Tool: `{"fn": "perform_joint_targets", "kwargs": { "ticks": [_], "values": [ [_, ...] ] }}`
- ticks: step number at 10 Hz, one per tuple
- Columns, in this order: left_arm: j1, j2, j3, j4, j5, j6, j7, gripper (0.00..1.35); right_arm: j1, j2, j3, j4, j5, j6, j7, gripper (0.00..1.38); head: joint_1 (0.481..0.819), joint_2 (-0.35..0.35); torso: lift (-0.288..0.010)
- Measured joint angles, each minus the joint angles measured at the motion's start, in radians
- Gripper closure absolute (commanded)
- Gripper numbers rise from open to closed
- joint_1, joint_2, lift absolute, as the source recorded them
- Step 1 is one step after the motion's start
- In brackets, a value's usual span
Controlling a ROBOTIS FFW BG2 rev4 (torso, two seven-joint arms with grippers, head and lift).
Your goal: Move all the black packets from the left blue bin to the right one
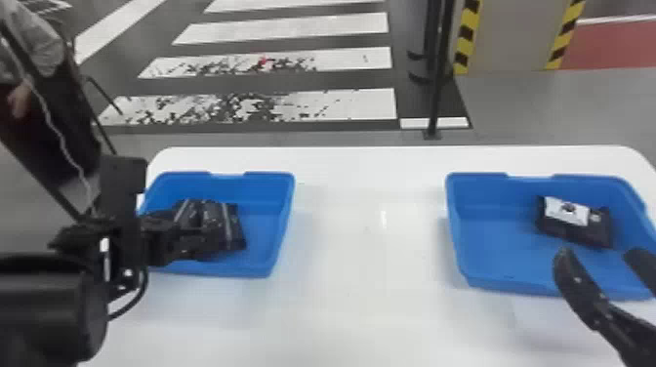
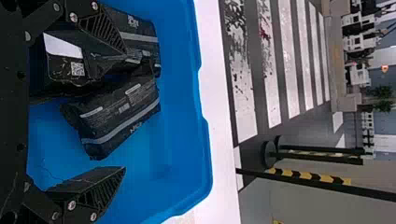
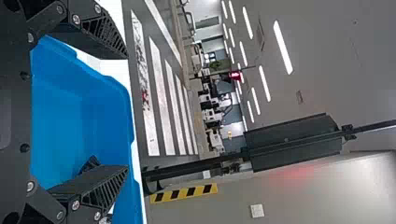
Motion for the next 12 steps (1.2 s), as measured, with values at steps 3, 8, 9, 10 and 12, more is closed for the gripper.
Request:
{"fn": "perform_joint_targets", "kwargs": {
  "ticks": [3,8,9,10,12],
  "values": [
    [-0.09,0.009,-0.056,0.118,-0.018,0.05,0.008,0.2,-0.003,0.0,0.01,0.01,-0.017,0.007,0.002,0.2,0.695,0.161,-0.185],
    [-0.235,0.006,-0.137,0.372,-0.009,0.043,0.014,0.57,-0.005,0.0,0.01,0.025,-0.042,0.014,0.009,0.2,0.695,0.134,-0.185],
    [-0.269,0.009,-0.155,0.426,-0.002,0.047,0.005,0.96,-0.005,0.0,0.01,0.027,-0.046,0.016,0.01,0.2,0.695,0.127,-0.185],
    [-0.292,0.018,-0.177,0.464,0.013,0.062,0.0,1.05,-0.005,0.0,0.01,0.029,-0.05,0.018,0.011,0.2,0.695,0.119,-0.185],
    [-0.29,0.023,-0.192,0.48,0.019,0.076,-0.02,1.2,-0.004,0.0,0.009,0.032,-0.061,0.018,0.014,0.2,0.695,0.108,-0.185]
  ]
}}
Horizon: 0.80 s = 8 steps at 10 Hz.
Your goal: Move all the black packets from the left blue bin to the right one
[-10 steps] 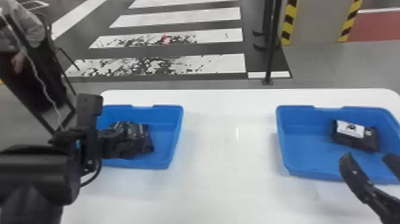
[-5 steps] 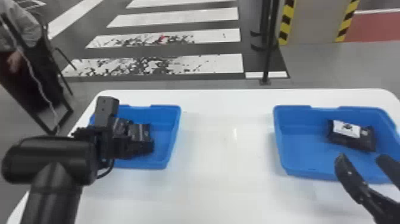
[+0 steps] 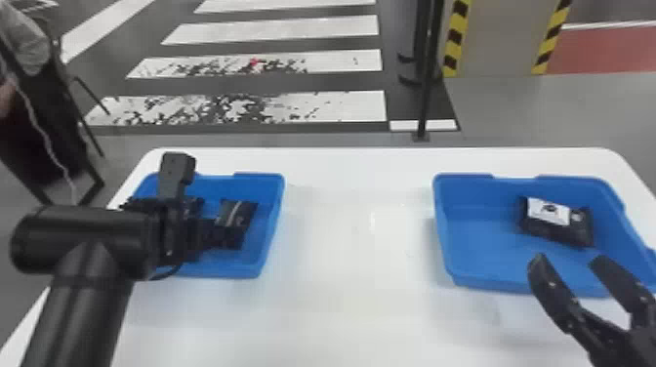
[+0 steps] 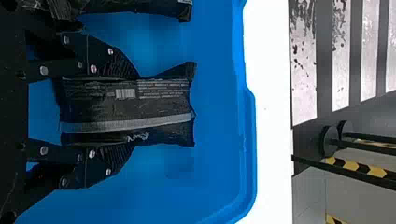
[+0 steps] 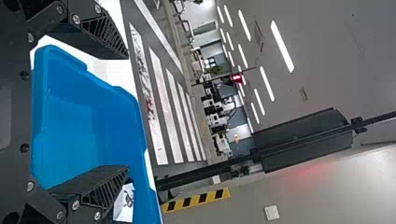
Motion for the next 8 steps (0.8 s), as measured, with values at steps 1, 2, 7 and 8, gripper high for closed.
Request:
{"fn": "perform_joint_targets", "kwargs": {
  "ticks": [1,2,7,8],
  "values": [
    [0.007,0.003,0.0,-0.008,-0.004,-0.015,-0.017,1.2,0.001,0.0,-0.001,0.0,-0.003,0.0,0.001,0.2,0.695,0.107,-0.185],
    [0.027,0.008,0.002,-0.067,-0.004,-0.02,-0.02,1.2,0.001,0.0,-0.001,0.001,-0.004,0.0,0.001,0.2,0.695,0.103,-0.185],
    [0.223,0.013,0.072,-0.535,0.122,-0.007,-0.033,1.2,-0.004,0.0,0.017,-0.009,-0.034,0.002,0.01,0.2,0.695,0.057,-0.185],
    [0.26,0.013,0.06,-0.589,0.187,-0.038,-0.037,1.2,-0.004,0.0,0.03,-0.021,-0.051,0.002,0.014,0.2,0.695,0.026,-0.185]
  ]
}}
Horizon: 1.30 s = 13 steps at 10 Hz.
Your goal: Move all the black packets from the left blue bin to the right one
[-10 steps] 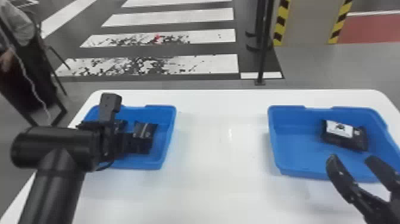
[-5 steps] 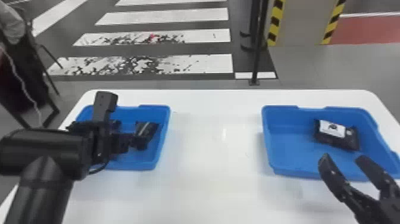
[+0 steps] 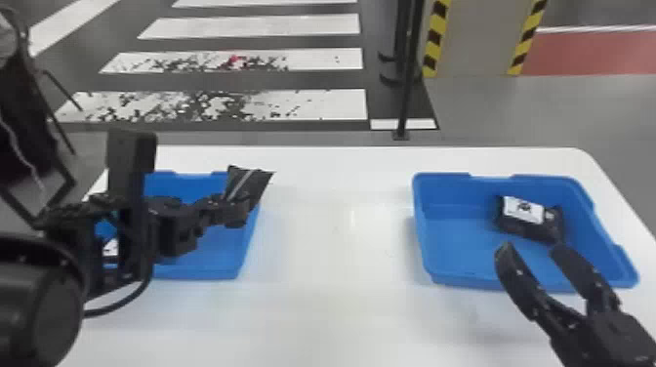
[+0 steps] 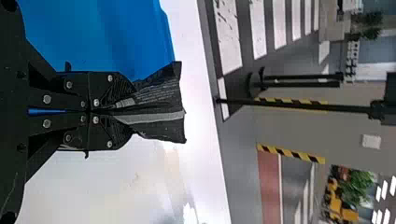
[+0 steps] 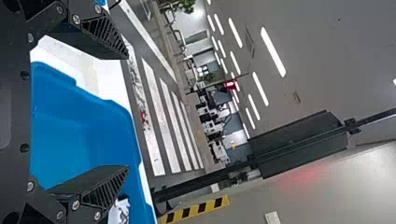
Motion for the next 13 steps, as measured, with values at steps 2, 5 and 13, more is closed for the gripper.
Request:
{"fn": "perform_joint_targets", "kwargs": {
  "ticks": [2,5,13],
  "values": [
    [0.033,0.0,-0.08,-0.023,0.113,-0.061,-0.011,1.2,-0.016,-0.007,0.039,-0.019,-0.049,0.0,0.014,0.2,0.695,-0.039,-0.185],
    [0.012,0.002,-0.208,-0.011,0.194,-0.095,-0.012,1.2,-0.051,-0.033,0.132,-0.048,-0.115,0.035,0.036,0.2,0.695,-0.079,-0.185],
    [-0.035,0.01,-0.383,0.01,0.301,-0.125,-0.02,1.2,-0.149,-0.047,0.197,0.037,-0.153,0.153,0.048,0.81,0.695,-0.147,-0.185]
  ]
}}
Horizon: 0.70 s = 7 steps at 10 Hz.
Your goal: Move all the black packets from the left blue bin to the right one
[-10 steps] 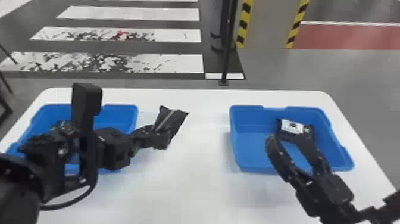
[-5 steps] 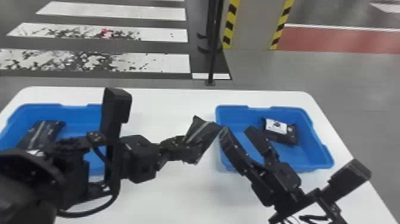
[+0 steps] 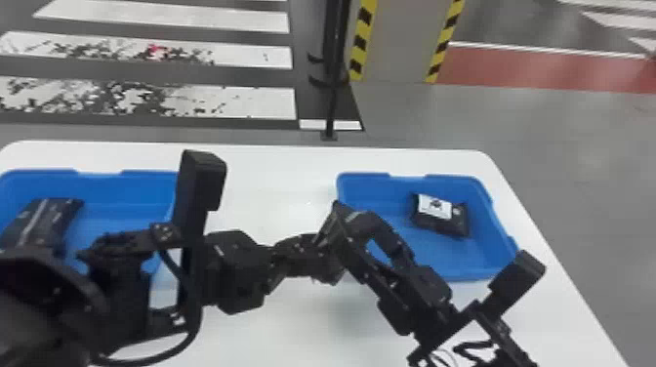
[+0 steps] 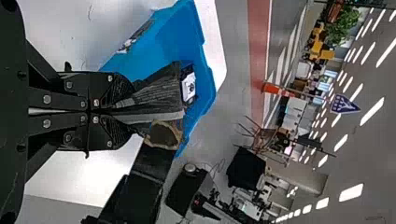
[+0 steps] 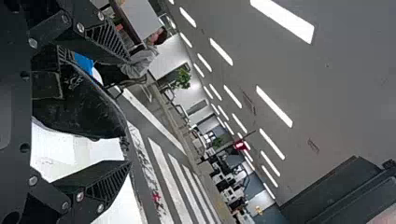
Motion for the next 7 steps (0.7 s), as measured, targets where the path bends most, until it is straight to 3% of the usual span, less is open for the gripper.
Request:
{"fn": "perform_joint_targets", "kwargs": {
  "ticks": [3,5,6,7],
  "values": [
    [-0.001,0.0,-0.012,0.0,0.013,-0.006,-0.001,1.2,-0.009,0.002,0.0,0.024,-0.039,-0.002,0.005,1.27,0.695,-0.157,-0.185],
    [0.0,0.0,-0.012,0.0,0.015,-0.006,-0.001,1.19,-0.01,0.002,0.008,0.035,-0.041,-0.035,0.009,1.28,0.695,-0.159,-0.185],
    [0.003,0.0,-0.009,0.0,0.017,-0.008,0.0,0.87,-0.011,0.002,0.012,0.038,-0.038,-0.052,0.009,1.28,0.695,-0.158,-0.185],
    [0.015,-0.003,0.001,0.005,0.026,-0.014,0.014,0.32,-0.015,0.002,0.014,0.039,-0.037,-0.065,0.009,1.28,0.695,-0.156,-0.185]
  ]
}}
